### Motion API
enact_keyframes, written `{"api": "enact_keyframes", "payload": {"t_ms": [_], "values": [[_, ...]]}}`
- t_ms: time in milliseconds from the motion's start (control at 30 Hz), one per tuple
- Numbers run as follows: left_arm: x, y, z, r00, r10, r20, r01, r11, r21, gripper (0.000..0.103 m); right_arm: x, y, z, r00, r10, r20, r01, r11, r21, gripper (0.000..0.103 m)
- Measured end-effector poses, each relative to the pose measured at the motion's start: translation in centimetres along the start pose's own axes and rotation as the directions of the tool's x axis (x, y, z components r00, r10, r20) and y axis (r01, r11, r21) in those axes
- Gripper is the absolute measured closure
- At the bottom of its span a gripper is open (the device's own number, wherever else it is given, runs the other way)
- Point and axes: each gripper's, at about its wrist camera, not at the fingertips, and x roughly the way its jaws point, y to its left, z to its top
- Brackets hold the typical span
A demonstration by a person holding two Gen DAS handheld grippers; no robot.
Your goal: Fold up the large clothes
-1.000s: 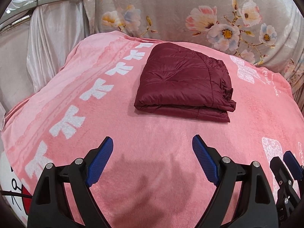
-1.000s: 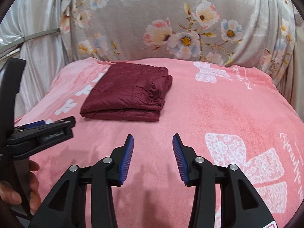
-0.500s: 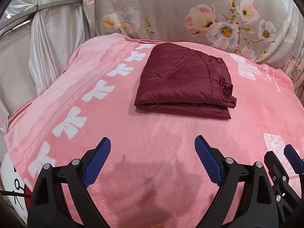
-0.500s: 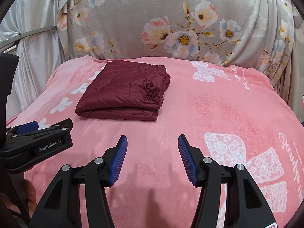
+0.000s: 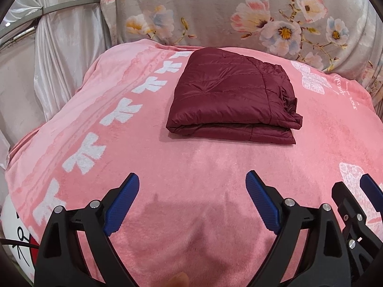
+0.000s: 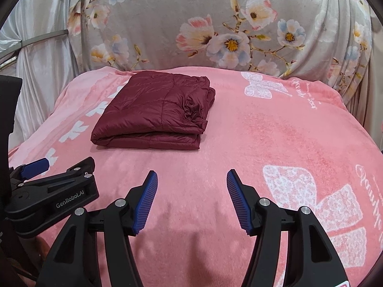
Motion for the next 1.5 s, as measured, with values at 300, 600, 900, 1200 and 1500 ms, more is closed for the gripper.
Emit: {"api": "enact_keyframes", "payload": {"t_ms": [300, 600, 900, 1200, 1500], "values": [[2.0, -1.0, -0.5, 1.0, 0.004, 0.0, -0.004, 0.999, 0.033, 0.015, 2.3, -0.1, -0.4, 0.999, -0.025, -0.038, 0.025, 1.0, 0.016, 0.043], [2.1, -1.7, -0.6, 1.0, 0.007, 0.014, -0.008, 0.999, 0.044, 0.015, 2.8, -0.3, -0.7, 0.998, -0.031, -0.05, 0.032, 0.999, 0.01, 0.042], [1.6, -2.0, -0.5, 0.999, 0.02, 0.031, -0.021, 0.999, 0.04, 0.015, 2.3, -1.0, -0.6, 0.999, -0.029, -0.041, 0.029, 0.999, 0.017, 0.042], [0.8, -2.0, -0.5, 0.998, 0.036, 0.047, -0.038, 0.999, 0.029, 0.015, 2.1, -0.9, -0.5, 0.999, -0.029, -0.038, 0.03, 0.999, 0.02, 0.042], [0.6, -1.9, -0.5, 0.998, 0.041, 0.054, -0.042, 0.999, 0.025, 0.015, 1.9, -0.5, -0.5, 0.999, -0.031, -0.035, 0.032, 0.999, 0.019, 0.042]]}}
